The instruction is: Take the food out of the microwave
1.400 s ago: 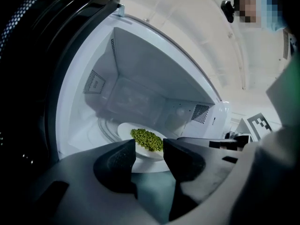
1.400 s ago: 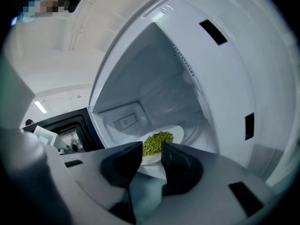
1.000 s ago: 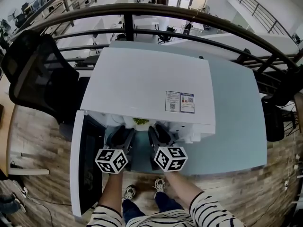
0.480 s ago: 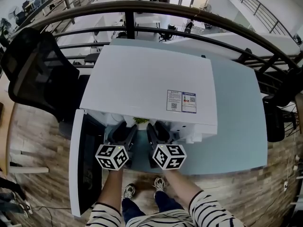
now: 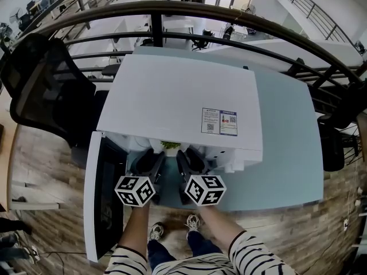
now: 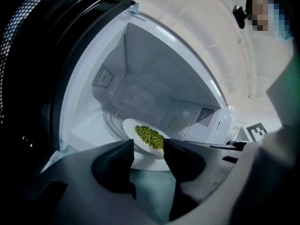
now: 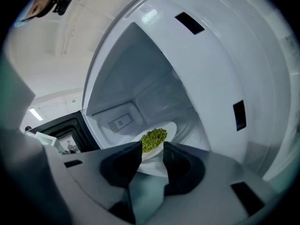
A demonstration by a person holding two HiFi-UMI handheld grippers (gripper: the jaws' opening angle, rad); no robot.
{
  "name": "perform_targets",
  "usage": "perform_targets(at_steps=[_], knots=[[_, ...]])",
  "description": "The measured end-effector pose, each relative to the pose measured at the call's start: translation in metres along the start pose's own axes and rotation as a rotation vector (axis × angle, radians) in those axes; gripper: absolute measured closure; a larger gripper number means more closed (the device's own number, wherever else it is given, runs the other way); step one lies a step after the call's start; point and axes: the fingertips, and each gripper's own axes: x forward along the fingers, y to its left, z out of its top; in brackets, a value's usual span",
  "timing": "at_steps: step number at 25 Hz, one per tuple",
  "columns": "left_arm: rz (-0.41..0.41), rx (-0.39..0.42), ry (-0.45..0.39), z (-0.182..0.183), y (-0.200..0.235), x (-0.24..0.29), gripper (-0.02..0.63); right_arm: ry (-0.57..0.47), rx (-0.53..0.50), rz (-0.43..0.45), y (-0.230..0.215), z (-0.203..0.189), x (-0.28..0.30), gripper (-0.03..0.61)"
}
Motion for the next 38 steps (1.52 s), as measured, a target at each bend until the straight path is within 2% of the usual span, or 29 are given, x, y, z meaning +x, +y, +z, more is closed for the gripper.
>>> perform_targets(at_steps=[4,11,17,25,31,38], knots=[[0.03,-0.128,0.008,-0.005,0.009,-0.002,0.417,0.012,0.011,-0.008,-0.002,-0.004,0.0,0.44],[0.006,-0.325,0.021,-0.008,0.011,0.003,0.438,0.018,0.081,-0.007,-0.005,-0.008,0.002,0.44],[0.0,-0.385,0.052,-0.014,0.008,0.007,0.493,0.012,0.147,-0.006,-0.003,-0.009,0.004,0.44],[-0.024,-0.531,0.02,-0.013,0.006,0.008,0.537,0.006,0.2,-0.012,-0.003,-0.007,0.005,0.443],[-0.035,-0.597,-0.013,-0.016,0.004,0.003,0.552,0.019,0.224,-0.006,-0.004,-0.01,0.003,0.445],[-0.034,-0.665,-0.059,-0.019,-0.002,-0.009,0.568,0.035,0.297,0.017,-0.001,-0.02,-0.001,0.448]])
